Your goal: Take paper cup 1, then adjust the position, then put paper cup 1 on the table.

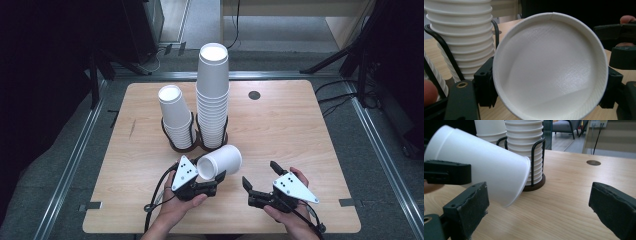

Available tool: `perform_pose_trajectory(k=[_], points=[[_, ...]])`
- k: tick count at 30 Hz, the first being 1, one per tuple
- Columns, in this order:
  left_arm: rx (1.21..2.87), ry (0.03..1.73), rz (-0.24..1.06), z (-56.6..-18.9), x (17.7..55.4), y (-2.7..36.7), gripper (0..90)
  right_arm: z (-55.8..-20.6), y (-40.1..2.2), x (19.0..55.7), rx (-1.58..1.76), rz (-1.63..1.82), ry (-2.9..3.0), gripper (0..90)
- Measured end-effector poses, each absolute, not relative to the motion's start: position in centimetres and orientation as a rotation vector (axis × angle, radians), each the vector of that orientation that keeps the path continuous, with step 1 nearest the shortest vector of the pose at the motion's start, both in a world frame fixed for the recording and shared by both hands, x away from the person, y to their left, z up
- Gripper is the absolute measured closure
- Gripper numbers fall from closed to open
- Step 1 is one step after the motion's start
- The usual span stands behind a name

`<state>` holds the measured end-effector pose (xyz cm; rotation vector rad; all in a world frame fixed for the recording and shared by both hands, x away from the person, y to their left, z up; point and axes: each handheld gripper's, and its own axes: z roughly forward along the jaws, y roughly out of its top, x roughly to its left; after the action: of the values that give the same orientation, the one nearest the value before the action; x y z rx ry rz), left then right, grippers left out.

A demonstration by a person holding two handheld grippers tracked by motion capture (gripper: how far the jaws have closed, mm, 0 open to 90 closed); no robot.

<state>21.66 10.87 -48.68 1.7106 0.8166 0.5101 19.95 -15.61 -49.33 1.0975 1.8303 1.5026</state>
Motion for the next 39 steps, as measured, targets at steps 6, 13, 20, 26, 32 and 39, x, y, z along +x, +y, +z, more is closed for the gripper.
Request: perform_pose_trajectory(k=[6,13,20,26,32,39], points=[[1.702,0.844,0.563,-48.9,21.6,10.7,22.6,-49.3,-15.6,20.5,1.356,1.609,1.772,5.7],[1.652,0.861,0.594,-49.1,21.8,10.9,22.4,-49.6,-15.4,21.0,1.517,1.642,1.764,5.4],[1.6,0.88,0.609,-49.4,21.9,11.0,22.4,-49.9,-14.8,20.7,1.584,1.764,1.699,14.1],[1.602,0.876,0.611,-49.6,21.9,10.6,22.3,-50.6,-14.8,20.7,1.725,1.928,1.648,15.0],[1.585,0.873,0.628,-49.9,21.8,10.4,22.2,-50.6,-15.1,21.0,1.833,1.999,1.538,3.0],[1.571,0.866,0.624,-50.0,21.9,10.2,22.1,-50.5,-14.5,21.1,2.069,2.113,1.416,0.0]])
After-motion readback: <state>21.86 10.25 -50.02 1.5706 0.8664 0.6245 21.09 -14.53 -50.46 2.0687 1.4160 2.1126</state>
